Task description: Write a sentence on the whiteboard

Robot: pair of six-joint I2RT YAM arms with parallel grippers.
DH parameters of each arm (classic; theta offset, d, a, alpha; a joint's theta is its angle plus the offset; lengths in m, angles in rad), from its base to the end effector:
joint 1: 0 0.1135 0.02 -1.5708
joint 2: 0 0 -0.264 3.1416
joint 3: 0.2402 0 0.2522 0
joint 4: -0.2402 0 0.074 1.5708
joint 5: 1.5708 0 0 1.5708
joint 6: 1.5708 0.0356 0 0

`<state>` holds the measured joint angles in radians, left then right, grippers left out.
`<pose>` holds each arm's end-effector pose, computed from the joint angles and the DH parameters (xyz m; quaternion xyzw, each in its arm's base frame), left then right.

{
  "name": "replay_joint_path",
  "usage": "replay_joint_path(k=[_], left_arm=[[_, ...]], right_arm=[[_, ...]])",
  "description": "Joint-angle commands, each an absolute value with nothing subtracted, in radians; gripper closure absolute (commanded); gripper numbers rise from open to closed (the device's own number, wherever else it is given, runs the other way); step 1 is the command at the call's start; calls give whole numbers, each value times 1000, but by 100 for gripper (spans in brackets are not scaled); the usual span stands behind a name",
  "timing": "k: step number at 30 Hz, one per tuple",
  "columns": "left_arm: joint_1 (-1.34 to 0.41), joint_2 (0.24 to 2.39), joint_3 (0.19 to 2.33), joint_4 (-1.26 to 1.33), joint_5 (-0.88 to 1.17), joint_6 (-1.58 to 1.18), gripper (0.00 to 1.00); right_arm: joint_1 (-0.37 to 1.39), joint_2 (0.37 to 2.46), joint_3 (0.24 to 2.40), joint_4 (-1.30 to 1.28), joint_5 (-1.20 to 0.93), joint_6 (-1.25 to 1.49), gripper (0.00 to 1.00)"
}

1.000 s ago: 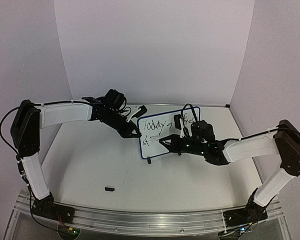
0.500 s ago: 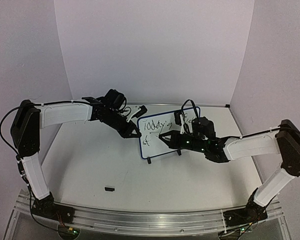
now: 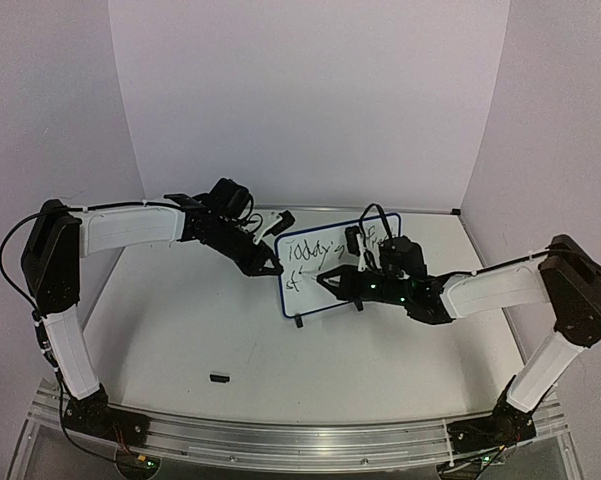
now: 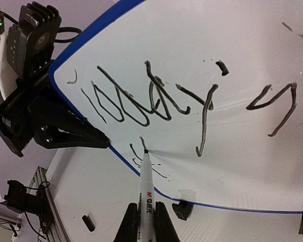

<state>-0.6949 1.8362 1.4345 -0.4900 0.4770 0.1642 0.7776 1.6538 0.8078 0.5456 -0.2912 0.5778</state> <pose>0.3002 -0.2716 0.2455 0.4531 0.8002 -0.2998 0.2539 0.2440 0.2546 0.2010 -0.1651 0.7839 0.4591 0.3841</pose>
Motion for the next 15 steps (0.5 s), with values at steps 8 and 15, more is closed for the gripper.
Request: replay_joint_path(k=[8, 15], left_arm=[[-709, 1858, 1473, -525, 486, 176, 100], [-709, 1856, 1474, -524, 486, 175, 100]], right_arm=[[769, 1697, 780, 555, -284, 604, 100], [769, 1700, 769, 554, -283, 607, 100]])
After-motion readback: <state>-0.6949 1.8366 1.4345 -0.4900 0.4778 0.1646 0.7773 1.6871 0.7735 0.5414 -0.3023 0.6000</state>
